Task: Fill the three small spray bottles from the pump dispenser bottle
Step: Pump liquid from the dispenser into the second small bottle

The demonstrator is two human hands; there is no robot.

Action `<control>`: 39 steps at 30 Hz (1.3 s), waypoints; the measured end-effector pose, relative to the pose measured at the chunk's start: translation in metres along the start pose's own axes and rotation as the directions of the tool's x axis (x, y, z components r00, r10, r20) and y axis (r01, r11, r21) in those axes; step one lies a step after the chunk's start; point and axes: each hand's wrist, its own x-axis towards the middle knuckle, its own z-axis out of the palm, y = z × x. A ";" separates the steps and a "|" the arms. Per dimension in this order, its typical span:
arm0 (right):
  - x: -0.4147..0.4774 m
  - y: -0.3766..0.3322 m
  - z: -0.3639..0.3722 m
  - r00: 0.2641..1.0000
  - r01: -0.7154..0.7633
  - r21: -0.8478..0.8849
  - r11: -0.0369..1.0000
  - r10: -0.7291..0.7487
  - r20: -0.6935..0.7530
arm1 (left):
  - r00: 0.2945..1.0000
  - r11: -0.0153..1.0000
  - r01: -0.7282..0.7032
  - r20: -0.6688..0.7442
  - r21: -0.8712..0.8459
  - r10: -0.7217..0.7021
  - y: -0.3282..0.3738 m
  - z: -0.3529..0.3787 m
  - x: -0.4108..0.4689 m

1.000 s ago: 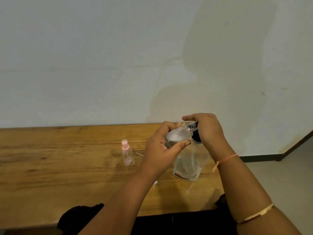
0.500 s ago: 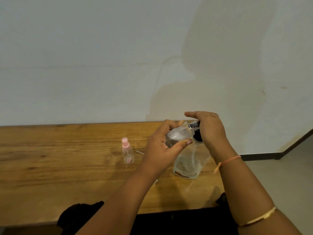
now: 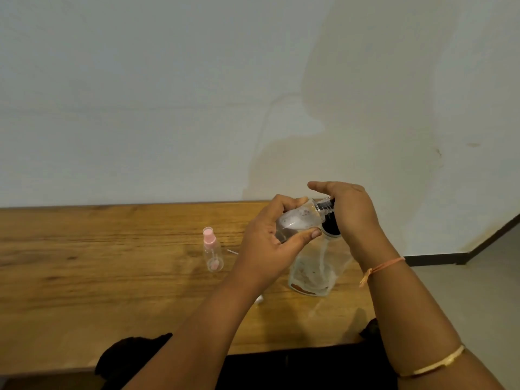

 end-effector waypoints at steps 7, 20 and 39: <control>0.000 0.004 0.004 1.000 0.015 -0.153 0.988 -0.015 0.001 | 1.000 1.000 0.025 -0.004 -0.007 -0.025 -0.003 0.001 -0.002; 0.003 0.012 0.004 0.996 0.081 -0.375 0.923 -0.066 0.055 | 1.000 0.999 0.029 -0.013 0.021 -0.028 -0.009 0.002 -0.004; 0.000 0.010 0.003 0.997 0.082 -0.248 0.965 -0.081 0.016 | 0.999 1.000 0.009 -0.036 -0.017 -0.010 -0.003 0.004 -0.007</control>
